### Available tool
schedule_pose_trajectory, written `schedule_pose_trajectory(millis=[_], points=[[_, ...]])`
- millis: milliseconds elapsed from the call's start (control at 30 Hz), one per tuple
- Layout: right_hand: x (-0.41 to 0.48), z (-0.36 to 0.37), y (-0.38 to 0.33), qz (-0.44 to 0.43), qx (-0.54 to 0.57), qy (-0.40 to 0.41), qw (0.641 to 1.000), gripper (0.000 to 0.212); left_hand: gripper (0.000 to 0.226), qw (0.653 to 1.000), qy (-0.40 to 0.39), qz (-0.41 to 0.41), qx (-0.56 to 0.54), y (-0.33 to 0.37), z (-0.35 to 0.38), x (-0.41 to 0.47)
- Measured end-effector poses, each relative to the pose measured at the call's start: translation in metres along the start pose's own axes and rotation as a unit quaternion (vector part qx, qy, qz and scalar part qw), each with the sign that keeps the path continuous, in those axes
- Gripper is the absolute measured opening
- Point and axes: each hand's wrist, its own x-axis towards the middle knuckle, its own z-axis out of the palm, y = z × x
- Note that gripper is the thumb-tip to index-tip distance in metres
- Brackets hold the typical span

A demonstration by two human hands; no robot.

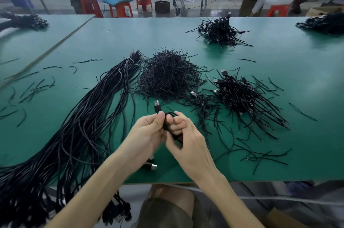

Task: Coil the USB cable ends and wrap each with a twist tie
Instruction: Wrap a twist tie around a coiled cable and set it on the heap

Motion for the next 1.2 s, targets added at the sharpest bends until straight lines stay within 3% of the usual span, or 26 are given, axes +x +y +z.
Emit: schedule_pose_trajectory(millis=[133,367,567,667,867,1033,1200], points=[[-0.002,0.001,-0.005,-0.023,-0.058,-0.016,0.998,0.068,0.03,0.994,0.0,-0.044,0.099,0.023,-0.01,-0.005],[-0.002,0.003,0.0,-0.015,-0.083,-0.037,0.996,0.057,0.04,0.959,0.082,-0.022,0.27,0.022,-0.005,-0.012],[-0.002,0.007,0.003,-0.026,-0.126,-0.061,0.99,0.05,0.019,0.929,0.146,-0.012,0.341,0.023,-0.017,-0.006],[-0.002,0.009,0.001,-0.057,-0.166,-0.045,0.983,0.047,0.025,0.931,0.168,-0.018,0.324,0.026,-0.026,-0.006],[-0.001,0.012,0.002,-0.109,-0.24,-0.03,0.964,0.013,0.019,0.922,0.135,-0.004,0.362,0.029,-0.032,-0.008],[-0.002,0.011,0.002,-0.119,-0.245,-0.037,0.962,0.01,0.022,0.901,0.088,-0.053,0.421,0.041,-0.037,-0.005],[-0.003,0.01,0.001,-0.136,-0.238,-0.069,0.959,0.008,0.024,0.846,-0.011,-0.058,0.53,0.063,-0.049,-0.005]])
